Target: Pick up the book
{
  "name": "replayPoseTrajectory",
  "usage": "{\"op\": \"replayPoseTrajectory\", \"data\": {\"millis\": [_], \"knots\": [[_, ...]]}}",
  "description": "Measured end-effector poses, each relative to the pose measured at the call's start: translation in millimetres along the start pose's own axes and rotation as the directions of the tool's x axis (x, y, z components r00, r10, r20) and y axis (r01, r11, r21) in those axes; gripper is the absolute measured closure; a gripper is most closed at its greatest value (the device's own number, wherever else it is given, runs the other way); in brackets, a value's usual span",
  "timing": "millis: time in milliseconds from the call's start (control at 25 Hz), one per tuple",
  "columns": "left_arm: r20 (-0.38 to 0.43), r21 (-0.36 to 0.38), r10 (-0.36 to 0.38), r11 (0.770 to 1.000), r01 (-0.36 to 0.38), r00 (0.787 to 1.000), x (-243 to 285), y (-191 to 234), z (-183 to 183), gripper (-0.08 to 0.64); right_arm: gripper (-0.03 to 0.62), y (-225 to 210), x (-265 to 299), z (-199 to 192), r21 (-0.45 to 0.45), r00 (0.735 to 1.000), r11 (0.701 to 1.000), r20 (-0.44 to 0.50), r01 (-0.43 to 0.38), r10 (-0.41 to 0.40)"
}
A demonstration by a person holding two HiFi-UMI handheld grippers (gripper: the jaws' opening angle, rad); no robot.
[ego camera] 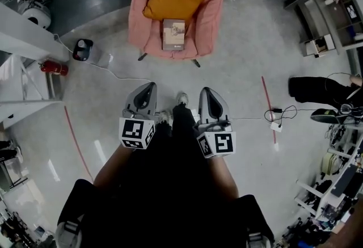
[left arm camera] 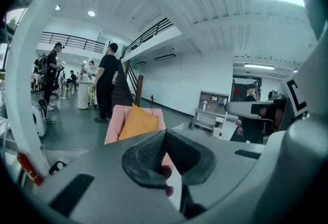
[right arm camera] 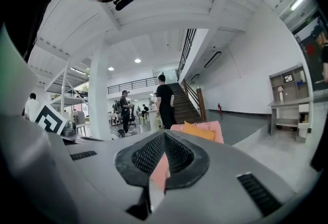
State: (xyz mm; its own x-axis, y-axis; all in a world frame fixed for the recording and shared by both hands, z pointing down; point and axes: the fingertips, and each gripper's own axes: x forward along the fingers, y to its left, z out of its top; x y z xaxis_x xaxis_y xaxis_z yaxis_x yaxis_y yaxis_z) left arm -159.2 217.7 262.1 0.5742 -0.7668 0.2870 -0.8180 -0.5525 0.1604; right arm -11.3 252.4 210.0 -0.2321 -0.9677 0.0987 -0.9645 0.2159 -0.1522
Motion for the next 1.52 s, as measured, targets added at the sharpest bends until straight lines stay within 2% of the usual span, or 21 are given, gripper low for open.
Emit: {"op": "replayPoseTrajectory", "data": {"millis": [400, 920, 1360, 1520], "knots": [[0.009, -0.007, 0.058, 0.998, -0.058, 0.998, 67, 26, 20, 0.552, 0.591, -40, 72, -1, 0.015, 0.999, 0.999, -0.008, -0.042, 0.042], [0.005, -0.005, 0.100, 0.995, -0.100, 0.995, 214, 41, 70, 0.552, 0.591, -129, 197, 6, 0.038, 0.992, 0.993, -0.038, -0.115, 0.116], [-0.008, -0.015, 0.154, 0.988, -0.154, 0.988, 280, 63, 83, 0.552, 0.591, -169, 271, 3, 0.037, 0.978, 0.981, -0.081, -0.189, 0.192], [-0.033, -0.032, 0.159, 0.987, -0.160, 0.987, 295, 72, 78, 0.552, 0.589, -178, 289, -12, 0.056, 0.975, 0.982, -0.120, -0.181, 0.187]]}}
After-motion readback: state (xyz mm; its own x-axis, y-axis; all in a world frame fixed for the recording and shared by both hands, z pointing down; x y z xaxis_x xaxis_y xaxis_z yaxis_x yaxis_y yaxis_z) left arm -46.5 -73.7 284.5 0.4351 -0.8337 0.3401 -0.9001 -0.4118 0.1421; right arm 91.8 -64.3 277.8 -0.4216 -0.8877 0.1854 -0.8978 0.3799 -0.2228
